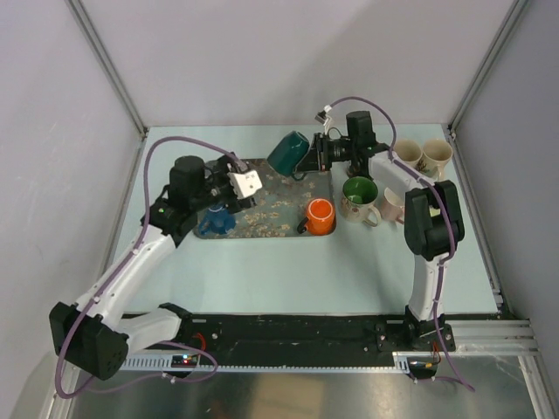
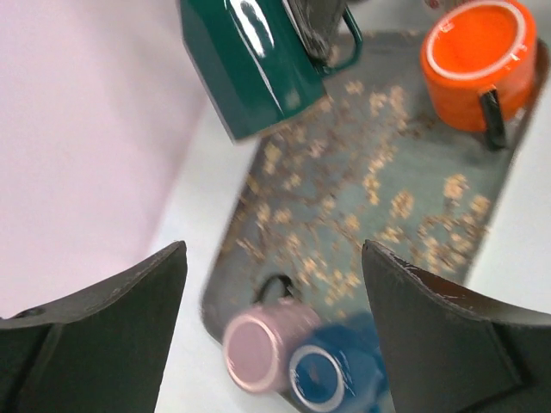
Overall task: Turn the mug right side up
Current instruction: Turn over the cup on the tray.
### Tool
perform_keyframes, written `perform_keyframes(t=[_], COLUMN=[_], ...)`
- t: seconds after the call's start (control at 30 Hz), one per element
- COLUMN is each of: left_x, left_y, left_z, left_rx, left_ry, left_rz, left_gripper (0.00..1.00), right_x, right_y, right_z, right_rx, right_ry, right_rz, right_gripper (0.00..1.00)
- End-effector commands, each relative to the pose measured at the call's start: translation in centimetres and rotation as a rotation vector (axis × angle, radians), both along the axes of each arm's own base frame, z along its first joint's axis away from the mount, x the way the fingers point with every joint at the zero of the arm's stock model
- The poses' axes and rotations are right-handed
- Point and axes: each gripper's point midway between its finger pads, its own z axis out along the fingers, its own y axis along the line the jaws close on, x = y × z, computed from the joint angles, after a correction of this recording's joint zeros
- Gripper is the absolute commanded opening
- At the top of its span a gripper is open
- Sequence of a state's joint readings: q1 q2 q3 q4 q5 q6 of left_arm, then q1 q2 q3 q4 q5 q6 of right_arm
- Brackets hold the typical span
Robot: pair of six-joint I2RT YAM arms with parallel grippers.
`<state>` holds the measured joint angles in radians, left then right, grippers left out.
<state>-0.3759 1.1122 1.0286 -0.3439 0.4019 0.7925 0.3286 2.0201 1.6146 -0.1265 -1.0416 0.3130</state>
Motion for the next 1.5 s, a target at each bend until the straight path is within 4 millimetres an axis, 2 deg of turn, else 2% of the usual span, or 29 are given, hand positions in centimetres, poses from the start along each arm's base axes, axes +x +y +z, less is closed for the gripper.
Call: perform_keyframes(t=[0.0,0.17,0.3,0.4,0.47,0.6,0.67,0.77,0.8,0.9,1.0,1.1,1.2,1.3,1.47], left_x=[2.5,3.6,4.1,4.3,4.4,4.2,4.1,4.1,4.1,4.1,4.3,4.3,4.1,3.7,3.1], left_y=[-2.4,-4.7,-6.2,-6.9,-7.2,-7.5,-7.4,-7.2,-7.0,-6.5,-5.7,-5.1,-4.3,-3.7,-3.3], left_z=[5.7,6.2,6.0,6.1,6.7,7.8,8.0,8.0,8.0,8.0,8.5,8.9,8.1,6.5,4.5], left_rx=[0.017,0.047,0.081,0.103,0.093,0.058,0.037,0.012,0.002,-0.041,-0.086,-0.122,-0.126,-0.149,-0.19], left_ry=[-0.423,-0.536,-0.581,-0.621,-0.655,-0.683,-0.672,-0.647,-0.635,-0.591,-0.548,-0.474,-0.312,-0.122,0.075], left_rz=[-0.052,-0.098,-0.15,-0.177,-0.184,-0.181,-0.172,-0.146,-0.133,-0.086,-0.018,0.034,0.096,0.179,0.278], left_gripper=[0.87,0.87,0.86,0.8,0.73,0.44,0.27,0.08,0.04,0.01,0.0,0.0,0.0,0.0,0.0], right_x=[-6.0,-8.1,-8.8,-8.9,-8.8,-8.1,-7.5,-6.7,-6.3,-5.5,-4.6,-3.1,-1.2,-2.1,-5.5], right_y=[0.8,0.3,0.1,0.1,0.1,0.1,-0.1,-0.4,-0.5,-0.8,-1.4,-2.7,-4.1,-4.8,-4.8], right_z=[8.8,9.3,9.6,9.5,9.4,9.0,8.7,8.5,8.4,8.3,8.3,8.8,8.6,8.7,8.1], right_rx=[0.236,0.263,0.266,0.266,0.265,0.256,0.249,0.24,0.236,0.225,0.21,0.168,0.017,-0.158,-0.369], right_ry=[-0.068,-0.054,-0.05,-0.043,-0.038,-0.019,-0.01,-0.003,-0.003,-0.005,-0.022,-0.107,-0.331,-0.578,-0.93], right_rz=[0.3,0.418,0.452,0.46,0.452,0.405,0.37,0.319,0.297,0.245,0.187,0.081,-0.05,-0.04,0.114], right_gripper=[0.0,0.0,0.0,0.0,0.0,0.01,0.1,0.35,0.42,0.56,0.67,0.7,0.67,0.66,0.67])
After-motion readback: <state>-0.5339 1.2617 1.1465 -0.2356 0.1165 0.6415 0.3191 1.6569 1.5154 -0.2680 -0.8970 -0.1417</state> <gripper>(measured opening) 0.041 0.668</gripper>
